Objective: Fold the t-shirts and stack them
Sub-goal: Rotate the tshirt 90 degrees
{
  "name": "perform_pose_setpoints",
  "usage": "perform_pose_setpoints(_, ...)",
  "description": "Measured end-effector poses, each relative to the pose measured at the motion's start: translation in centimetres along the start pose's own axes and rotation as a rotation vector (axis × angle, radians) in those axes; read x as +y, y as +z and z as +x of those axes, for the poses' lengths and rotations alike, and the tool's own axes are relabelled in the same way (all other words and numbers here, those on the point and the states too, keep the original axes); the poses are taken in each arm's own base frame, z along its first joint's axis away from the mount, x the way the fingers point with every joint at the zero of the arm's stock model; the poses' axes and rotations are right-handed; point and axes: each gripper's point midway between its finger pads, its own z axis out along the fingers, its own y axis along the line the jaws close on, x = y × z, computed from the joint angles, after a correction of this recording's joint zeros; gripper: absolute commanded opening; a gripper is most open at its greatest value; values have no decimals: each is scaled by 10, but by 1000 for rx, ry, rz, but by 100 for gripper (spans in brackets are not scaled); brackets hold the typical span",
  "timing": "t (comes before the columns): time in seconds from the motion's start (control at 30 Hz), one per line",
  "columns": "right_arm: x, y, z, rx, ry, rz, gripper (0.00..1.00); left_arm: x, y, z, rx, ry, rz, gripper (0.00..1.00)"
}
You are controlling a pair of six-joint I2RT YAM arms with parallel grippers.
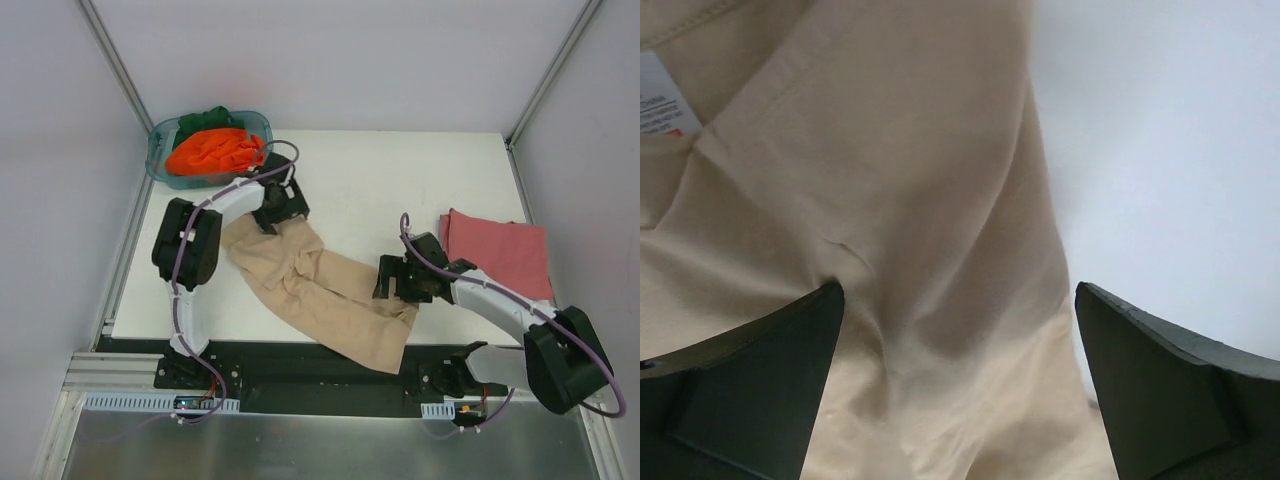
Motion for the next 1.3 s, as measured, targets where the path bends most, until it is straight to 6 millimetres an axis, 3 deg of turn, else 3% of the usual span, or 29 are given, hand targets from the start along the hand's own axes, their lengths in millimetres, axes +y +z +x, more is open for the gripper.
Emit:
perform_pose_setpoints(0.13, -8, -12, 22, 17, 20, 7, 96, -81, 11, 24, 36, 126, 125, 99)
perform_pose_setpoints(0.23, -12, -17, 32, 25, 31, 8, 96, -129, 20, 29, 50, 170, 207, 99)
perform_pose_setpoints(0.33, -12, -19, 35, 28, 37, 2, 96, -174, 32, 18, 52, 169, 291, 99)
perform_pose_setpoints(0.47, -5, -19, 38, 49, 45, -29, 96, -229, 48, -16, 24, 84, 430, 99)
perform_pose_setpoints(0.67, 25, -17, 53, 116, 19, -140, 96, -250, 65, -62, 22, -167, 535, 99)
perform_pose_setpoints(0.87, 71, -12, 77, 169, -27, -295, 96, -267, 80, -107, 6, -396, 690, 99)
perform_pose_setpoints(0.97, 95, -10, 88, 193, -72, -343, 96, -273, 81, -119, -28, -458, 723, 99)
perform_pose_setpoints(1.07, 101, -9, 90, 187, -91, -337, 96, -277, 79, -123, -52, -473, 736, 99)
perform_pose_setpoints(1.3, 91, -18, 84, 145, -104, -246, 96, -280, 70, -125, -119, -389, 736, 99)
